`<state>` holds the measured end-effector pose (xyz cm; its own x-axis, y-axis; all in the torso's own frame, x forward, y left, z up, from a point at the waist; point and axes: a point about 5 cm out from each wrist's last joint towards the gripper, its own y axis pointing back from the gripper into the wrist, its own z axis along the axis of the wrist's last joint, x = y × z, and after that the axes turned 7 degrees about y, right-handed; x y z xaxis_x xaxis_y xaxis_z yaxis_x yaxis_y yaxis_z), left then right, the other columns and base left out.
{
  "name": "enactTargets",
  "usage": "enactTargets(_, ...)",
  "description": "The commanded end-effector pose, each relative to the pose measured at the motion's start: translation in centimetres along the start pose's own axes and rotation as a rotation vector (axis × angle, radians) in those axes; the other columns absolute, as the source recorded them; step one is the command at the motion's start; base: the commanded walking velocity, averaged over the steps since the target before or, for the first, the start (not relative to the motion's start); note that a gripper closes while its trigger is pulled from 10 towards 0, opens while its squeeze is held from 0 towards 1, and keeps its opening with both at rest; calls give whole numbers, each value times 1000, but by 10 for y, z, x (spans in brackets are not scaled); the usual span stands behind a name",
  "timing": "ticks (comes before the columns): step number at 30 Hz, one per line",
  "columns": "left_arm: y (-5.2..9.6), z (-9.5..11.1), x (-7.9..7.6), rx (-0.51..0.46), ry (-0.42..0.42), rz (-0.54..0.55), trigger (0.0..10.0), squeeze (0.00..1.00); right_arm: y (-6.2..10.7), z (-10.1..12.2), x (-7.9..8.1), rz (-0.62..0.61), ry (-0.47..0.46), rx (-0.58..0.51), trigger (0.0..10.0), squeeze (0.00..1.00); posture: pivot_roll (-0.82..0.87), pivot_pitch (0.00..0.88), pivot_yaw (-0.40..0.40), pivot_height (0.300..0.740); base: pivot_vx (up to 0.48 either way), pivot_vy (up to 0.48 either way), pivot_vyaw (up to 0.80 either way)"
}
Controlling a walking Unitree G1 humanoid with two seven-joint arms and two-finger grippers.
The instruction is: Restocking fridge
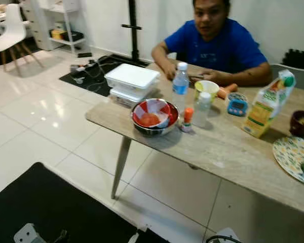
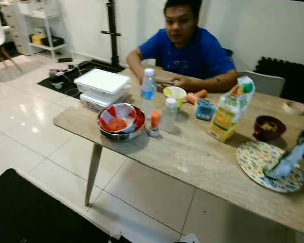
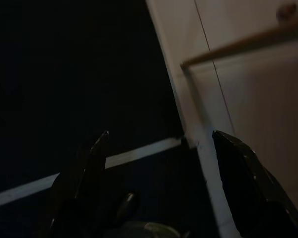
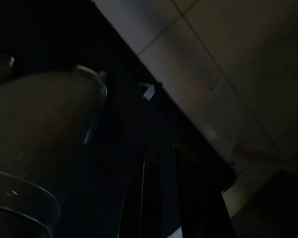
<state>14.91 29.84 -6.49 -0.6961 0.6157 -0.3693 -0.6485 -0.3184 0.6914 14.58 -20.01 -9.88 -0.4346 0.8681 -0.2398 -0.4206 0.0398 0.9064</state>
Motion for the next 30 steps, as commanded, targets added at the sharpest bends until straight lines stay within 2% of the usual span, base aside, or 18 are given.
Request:
enactTargets(1, 0, -7, -1, 45, -36, 5, 10000, 0, 0, -6, 4, 19, -4, 28, 10000, 0, -7, 35, -13, 740, 0, 0, -738)
enactTargets(3, 3, -20, 1, 83, -37, 21, 10000, 0, 0, -5, 4, 24, -15, 25, 10000, 0, -16, 35, -8, 740, 0, 0, -759)
enactTargets(6, 5, -25, 5, 91, -19, 38, 10000, 0, 0, -5, 4, 26, -21, 26, 10000, 0, -17, 34, -9, 740, 0, 0, -765)
enactTargets(13, 9, -27, 16, 88, 10, 78, 10000, 0, 1, -11, 5, 38, -24, 41, 10000, 0, -11, 38, -11, 740, 0, 0, -772)
enactTargets(17, 10, -28, 16, 91, 6, 79, 10000, 0, 1, -11, 6, 43, -27, 42, 10000, 0, -11, 38, -11, 740, 0, 0, -781)
enactTargets(24, 8, -34, 7, 113, -13, 49, 10000, 0, 1, -8, 10, 59, -30, 35, 10000, 0, -8, 40, -9, 740, 0, 0, -785)
enactTargets(30, 9, -39, 5, 136, -38, 35, 10000, 0, 1, -9, 7, 55, -22, 33, 10000, 0, -10, 40, -11, 740, 0, 0, -788)
